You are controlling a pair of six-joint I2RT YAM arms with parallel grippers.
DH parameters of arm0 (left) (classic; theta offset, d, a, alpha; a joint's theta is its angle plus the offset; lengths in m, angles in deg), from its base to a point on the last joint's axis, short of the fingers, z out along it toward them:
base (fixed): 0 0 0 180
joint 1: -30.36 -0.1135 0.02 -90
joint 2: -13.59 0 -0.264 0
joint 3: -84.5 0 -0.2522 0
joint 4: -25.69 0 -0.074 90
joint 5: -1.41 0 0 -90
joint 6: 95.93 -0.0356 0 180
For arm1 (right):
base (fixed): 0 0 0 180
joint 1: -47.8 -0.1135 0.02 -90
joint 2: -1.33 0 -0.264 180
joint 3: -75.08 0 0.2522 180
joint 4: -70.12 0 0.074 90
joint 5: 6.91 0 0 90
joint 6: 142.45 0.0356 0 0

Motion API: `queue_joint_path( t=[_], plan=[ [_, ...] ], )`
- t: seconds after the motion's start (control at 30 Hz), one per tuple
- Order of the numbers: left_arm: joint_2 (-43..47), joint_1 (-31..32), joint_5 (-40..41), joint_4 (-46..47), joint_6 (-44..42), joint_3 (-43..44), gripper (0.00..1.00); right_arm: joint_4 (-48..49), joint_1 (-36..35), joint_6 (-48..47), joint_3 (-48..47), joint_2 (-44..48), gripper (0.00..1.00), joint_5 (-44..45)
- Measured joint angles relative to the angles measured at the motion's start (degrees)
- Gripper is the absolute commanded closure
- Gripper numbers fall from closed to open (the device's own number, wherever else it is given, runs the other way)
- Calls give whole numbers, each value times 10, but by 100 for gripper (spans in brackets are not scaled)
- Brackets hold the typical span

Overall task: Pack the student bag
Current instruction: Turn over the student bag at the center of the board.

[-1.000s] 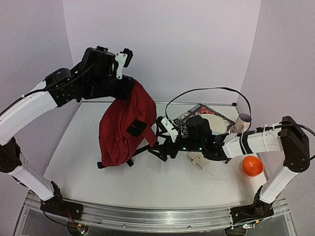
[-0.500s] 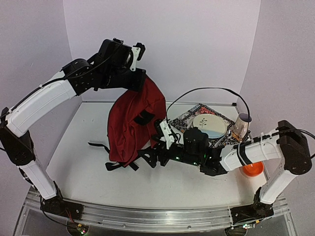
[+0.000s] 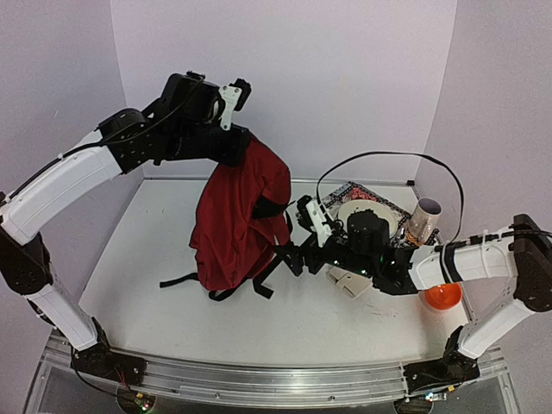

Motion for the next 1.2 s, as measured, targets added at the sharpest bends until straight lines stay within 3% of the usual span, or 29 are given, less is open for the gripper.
queue_joint_path(
  t=[0.37,0.6,0.77,1.2],
  plan=[
    [101,-1,-45,-51,-43,-61,100,-128,79,-148,-72,24,3,-132],
    [141,-1,-72,-85,-58,-78,100,-192,77,-195,-151,20,11,-211],
    [143,0,-82,-85,-60,-81,100,-244,73,-198,-248,-40,13,-292],
    [141,1,-85,-102,-84,-84,100,-318,9,-200,-325,-111,8,-316]
  ],
)
